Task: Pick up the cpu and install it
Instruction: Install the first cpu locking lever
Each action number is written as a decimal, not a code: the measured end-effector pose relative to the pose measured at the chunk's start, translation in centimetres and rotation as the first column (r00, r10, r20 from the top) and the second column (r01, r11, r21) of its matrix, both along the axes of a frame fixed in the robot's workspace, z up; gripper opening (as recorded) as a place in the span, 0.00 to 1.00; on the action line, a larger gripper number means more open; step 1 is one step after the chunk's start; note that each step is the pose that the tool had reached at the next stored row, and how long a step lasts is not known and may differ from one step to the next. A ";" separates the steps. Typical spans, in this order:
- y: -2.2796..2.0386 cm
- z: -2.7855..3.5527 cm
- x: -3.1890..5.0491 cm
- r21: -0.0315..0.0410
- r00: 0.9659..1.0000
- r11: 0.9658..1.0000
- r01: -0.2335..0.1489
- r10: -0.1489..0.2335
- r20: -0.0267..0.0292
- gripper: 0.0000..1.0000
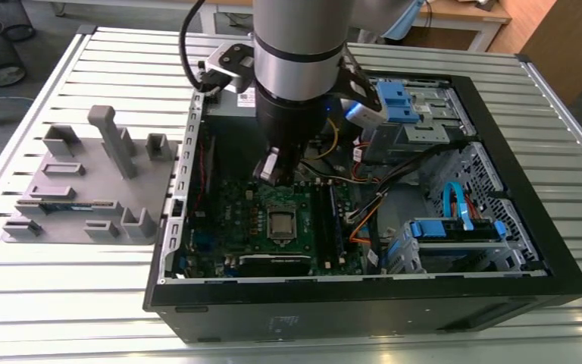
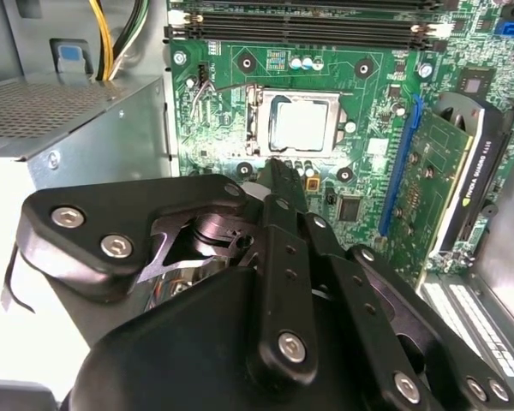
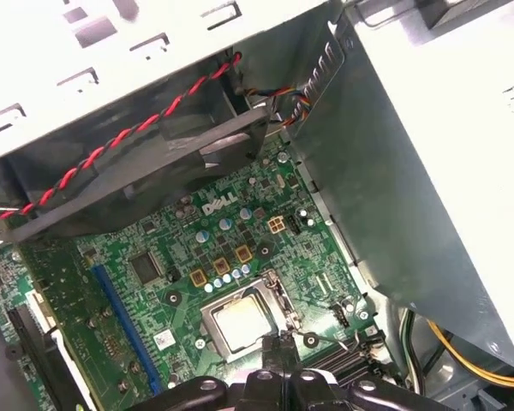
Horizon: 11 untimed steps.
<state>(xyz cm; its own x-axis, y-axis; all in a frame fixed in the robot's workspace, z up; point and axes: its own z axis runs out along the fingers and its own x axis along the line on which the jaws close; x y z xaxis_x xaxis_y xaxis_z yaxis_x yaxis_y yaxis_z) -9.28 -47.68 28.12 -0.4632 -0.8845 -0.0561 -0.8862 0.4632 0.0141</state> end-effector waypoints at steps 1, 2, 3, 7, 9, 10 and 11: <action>0.00 0.14 0.00 0.000 1.000 1.000 0.000 0.000 0.000 0.11; 0.00 0.27 0.00 0.000 1.000 1.000 0.000 0.000 0.000 0.11; 0.00 0.34 0.00 0.000 1.000 1.000 0.000 0.000 0.000 0.11; 0.00 0.35 0.00 0.001 1.000 1.000 0.000 0.000 0.000 0.11; 0.02 0.36 0.00 0.003 1.000 1.000 0.000 0.000 0.000 0.11; 0.04 0.37 0.00 0.003 1.000 1.000 0.000 0.000 0.000 0.11; 0.07 0.37 0.01 0.004 1.000 1.000 0.000 0.000 0.000 0.11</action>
<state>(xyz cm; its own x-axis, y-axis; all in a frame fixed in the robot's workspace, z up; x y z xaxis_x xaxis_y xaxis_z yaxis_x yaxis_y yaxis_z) -9.27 -47.61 28.49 -0.4631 -0.8843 -0.0593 -0.8862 0.4630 0.0159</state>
